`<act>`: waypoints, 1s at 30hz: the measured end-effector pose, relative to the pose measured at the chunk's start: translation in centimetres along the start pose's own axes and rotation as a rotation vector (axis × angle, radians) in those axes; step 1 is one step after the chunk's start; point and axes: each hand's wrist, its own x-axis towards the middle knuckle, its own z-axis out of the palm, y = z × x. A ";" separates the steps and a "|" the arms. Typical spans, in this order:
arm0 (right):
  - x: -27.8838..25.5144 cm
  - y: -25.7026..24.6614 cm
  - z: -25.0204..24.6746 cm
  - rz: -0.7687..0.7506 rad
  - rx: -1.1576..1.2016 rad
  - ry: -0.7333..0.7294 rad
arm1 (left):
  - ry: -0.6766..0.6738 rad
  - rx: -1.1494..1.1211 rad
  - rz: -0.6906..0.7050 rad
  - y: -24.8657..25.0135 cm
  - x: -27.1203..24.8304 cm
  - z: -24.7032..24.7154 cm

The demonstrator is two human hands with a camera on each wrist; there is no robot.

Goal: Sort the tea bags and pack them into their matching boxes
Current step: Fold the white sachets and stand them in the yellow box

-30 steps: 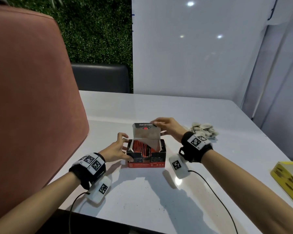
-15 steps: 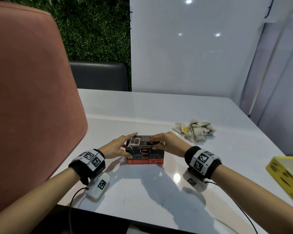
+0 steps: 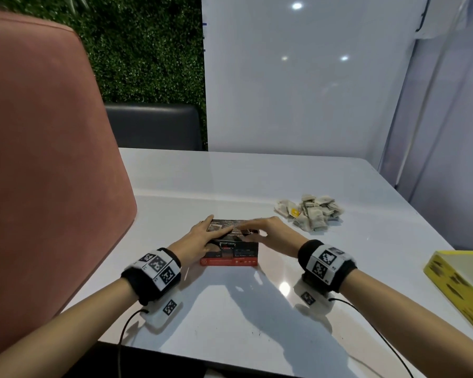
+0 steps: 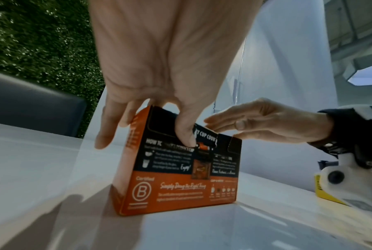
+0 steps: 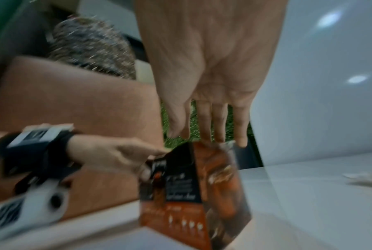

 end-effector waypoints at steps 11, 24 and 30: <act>3.3 13.8 -7.6 0.681 -0.277 -0.153 | 0.041 0.005 -0.170 -2.6 6.5 -3.5; 5.6 17.8 -4.0 0.652 -0.262 -0.345 | -0.002 0.016 -0.162 -1.2 14.8 -5.5; 4.5 14.5 -2.0 0.549 -0.267 -0.372 | -0.044 0.049 -0.192 -0.6 14.8 -5.9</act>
